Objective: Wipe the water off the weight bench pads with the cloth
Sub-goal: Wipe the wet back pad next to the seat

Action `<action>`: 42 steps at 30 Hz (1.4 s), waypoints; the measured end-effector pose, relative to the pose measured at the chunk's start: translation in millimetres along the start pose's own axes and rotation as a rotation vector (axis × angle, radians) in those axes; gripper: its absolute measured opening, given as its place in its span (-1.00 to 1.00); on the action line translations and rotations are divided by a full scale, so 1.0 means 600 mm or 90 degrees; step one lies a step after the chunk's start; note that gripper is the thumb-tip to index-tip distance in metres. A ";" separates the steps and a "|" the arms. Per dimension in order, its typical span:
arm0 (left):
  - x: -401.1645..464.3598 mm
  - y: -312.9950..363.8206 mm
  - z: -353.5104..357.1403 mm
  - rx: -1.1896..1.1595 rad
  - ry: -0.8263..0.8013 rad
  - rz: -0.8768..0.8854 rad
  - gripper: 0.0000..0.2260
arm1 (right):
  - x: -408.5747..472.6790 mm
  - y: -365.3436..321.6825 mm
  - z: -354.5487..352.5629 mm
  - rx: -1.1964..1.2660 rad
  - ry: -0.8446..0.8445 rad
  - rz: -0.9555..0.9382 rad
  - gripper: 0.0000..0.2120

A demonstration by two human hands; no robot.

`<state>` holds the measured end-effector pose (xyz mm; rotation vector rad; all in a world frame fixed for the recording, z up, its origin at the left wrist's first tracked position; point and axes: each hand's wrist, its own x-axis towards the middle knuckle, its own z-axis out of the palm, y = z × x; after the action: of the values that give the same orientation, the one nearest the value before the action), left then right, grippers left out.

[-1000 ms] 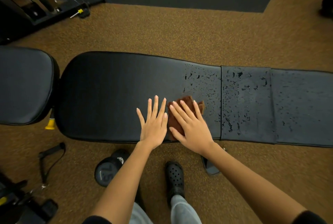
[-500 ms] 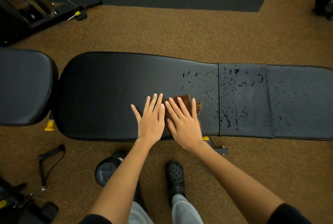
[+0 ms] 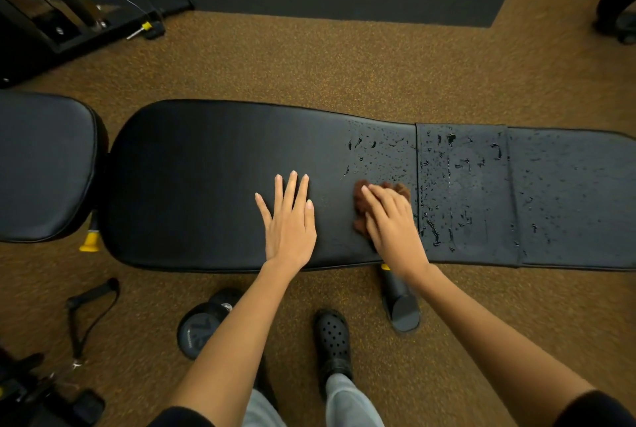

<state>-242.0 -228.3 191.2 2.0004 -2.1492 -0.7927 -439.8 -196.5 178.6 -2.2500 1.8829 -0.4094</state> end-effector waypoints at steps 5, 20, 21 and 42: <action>0.017 0.002 -0.006 -0.073 0.006 -0.031 -0.56 | 0.068 -0.020 0.022 0.082 0.089 0.146 -0.59; 0.018 0.014 -0.009 -0.204 0.013 -0.071 -0.53 | 0.063 -0.052 0.024 0.141 -0.215 -0.296 -0.52; 0.018 0.014 -0.010 -0.200 0.012 -0.070 -0.53 | 0.051 -0.050 0.022 0.156 -0.233 -0.319 -0.55; 0.017 0.002 -0.020 -0.263 0.016 -0.062 -0.56 | 0.093 -0.117 0.050 0.112 -0.151 -0.177 -0.45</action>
<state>-239.5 -241.5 199.2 1.8924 -1.7071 -1.1110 -355.6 -239.9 177.2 -2.3272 1.3721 -0.3143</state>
